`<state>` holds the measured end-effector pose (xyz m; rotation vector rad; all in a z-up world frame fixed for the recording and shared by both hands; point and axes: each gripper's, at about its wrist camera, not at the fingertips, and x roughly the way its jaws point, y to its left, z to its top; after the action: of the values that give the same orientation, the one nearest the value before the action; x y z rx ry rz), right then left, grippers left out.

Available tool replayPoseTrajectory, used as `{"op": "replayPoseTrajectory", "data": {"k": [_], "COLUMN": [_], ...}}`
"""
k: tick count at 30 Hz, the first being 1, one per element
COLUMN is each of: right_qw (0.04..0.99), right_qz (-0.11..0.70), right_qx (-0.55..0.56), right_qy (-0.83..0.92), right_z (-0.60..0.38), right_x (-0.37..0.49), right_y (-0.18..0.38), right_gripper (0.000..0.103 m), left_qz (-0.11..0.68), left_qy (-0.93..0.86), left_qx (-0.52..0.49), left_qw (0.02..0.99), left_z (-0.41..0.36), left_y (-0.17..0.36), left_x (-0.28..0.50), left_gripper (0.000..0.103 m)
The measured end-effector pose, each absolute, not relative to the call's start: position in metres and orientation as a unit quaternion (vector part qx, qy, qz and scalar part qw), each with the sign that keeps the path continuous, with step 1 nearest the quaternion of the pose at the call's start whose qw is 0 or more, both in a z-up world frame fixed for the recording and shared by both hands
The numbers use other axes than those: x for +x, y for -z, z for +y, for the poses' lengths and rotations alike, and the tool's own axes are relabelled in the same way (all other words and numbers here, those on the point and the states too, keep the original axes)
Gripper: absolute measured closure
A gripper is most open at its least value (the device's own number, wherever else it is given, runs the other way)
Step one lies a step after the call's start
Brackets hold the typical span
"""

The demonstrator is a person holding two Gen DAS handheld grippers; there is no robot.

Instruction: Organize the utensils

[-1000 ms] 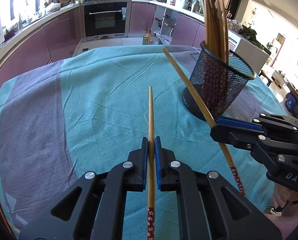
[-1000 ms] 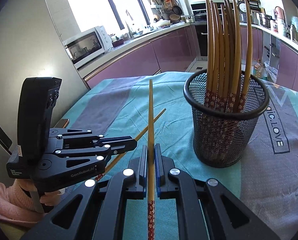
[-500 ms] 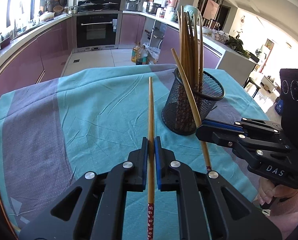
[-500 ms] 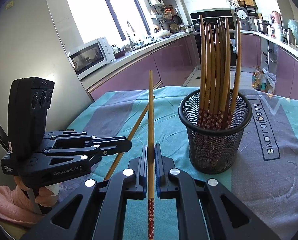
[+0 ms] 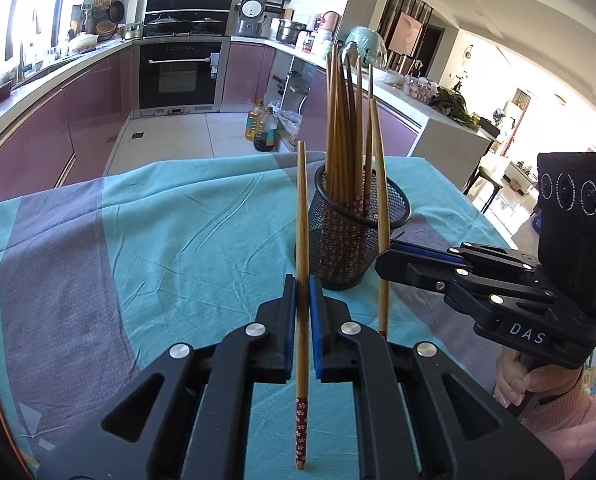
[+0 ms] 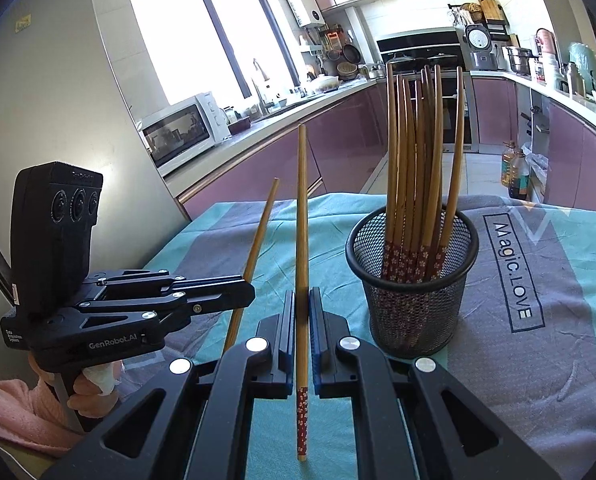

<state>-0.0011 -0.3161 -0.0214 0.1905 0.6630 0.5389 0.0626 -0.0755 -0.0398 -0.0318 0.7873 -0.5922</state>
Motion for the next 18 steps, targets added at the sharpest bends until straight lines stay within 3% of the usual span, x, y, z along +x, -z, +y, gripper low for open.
{"op": "replayPoseTrajectory", "data": {"k": [18], "right_qw": [0.915], "right_qz": [0.297], "right_qx": [0.1], "right_qy": [-0.254], "right_z": [-0.326], "right_x": [-0.005], "right_y": [0.006], "right_gripper": [0.097], "left_qz": [0.358], "left_qy": [0.308], "left_qx": [-0.032], "left_qw": [0.881], "left_z": [-0.074], "left_y": [0.022], "left_x": [0.066], "left_gripper": [0.096]}}
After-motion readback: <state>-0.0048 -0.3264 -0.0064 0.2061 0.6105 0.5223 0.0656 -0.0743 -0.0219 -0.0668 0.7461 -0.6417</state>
